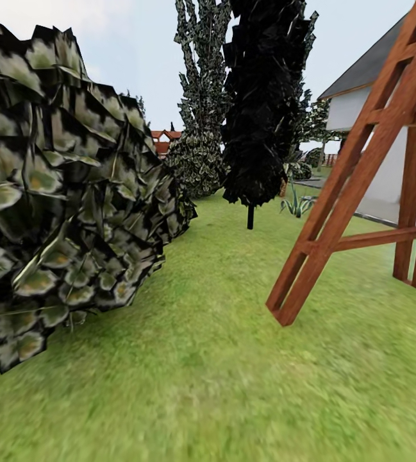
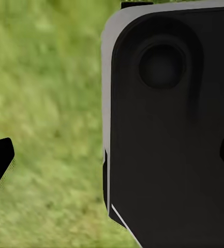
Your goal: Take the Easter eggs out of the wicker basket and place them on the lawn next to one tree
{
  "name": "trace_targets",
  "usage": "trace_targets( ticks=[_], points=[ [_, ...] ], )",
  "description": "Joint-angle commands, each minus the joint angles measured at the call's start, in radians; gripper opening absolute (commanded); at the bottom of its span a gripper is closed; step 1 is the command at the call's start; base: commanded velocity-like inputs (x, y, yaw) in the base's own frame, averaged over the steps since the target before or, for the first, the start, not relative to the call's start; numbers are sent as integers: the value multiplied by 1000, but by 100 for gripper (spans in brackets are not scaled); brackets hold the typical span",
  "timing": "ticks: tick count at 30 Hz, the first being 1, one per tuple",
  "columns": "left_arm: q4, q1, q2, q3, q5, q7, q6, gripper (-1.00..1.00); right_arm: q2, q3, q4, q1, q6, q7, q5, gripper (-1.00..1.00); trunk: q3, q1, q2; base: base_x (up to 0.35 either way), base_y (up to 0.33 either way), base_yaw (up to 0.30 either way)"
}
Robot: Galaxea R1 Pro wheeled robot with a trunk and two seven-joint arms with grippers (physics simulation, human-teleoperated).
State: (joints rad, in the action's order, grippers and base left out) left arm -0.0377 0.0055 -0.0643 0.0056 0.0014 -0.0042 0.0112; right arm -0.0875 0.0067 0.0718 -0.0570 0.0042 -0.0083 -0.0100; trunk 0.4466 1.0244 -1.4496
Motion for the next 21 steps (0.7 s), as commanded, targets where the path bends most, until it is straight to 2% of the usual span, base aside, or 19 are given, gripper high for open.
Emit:
trace_targets(
  ticks=[1, 21],
  points=[
    [-2, 1, 0, 1, 0, 0, 1, 100, 0, 1, 2, -1, 0, -1, -1, 100, 1, 1, 0, 333, 0, 0],
    [-2, 1, 0, 1, 0, 0, 1, 100, 0, 0, 2, -1, 0, -1, -1, 100, 1, 1, 0, 333, 0, 0]
  ],
)
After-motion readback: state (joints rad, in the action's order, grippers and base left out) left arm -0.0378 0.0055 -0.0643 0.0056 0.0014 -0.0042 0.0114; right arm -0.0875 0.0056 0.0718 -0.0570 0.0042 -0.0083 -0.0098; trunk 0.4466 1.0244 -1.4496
